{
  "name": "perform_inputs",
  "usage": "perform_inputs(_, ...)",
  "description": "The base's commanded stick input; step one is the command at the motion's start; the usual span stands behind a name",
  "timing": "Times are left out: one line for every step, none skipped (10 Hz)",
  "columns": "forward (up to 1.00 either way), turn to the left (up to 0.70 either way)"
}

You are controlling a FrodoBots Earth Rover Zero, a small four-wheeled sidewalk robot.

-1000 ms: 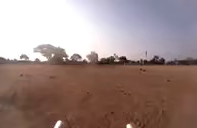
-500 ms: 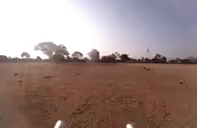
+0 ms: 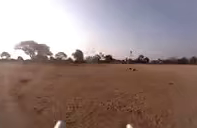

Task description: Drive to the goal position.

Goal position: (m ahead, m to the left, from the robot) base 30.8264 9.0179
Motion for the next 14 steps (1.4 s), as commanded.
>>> perform_inputs(1.0,0.0)
perform_inputs(1.0,0.0)
perform_inputs(1.0,0.0)
perform_inputs(1.0,0.0)
perform_inputs(1.0,0.0)
perform_inputs(1.0,0.0)
perform_inputs(1.0,0.0)
perform_inputs(1.0,0.0)
perform_inputs(1.0,0.08)
perform_inputs(1.0,0.23)
perform_inputs(1.0,0.37)
perform_inputs(1.0,0.4)
perform_inputs(1.0,0.27)
perform_inputs(1.0,0.1)
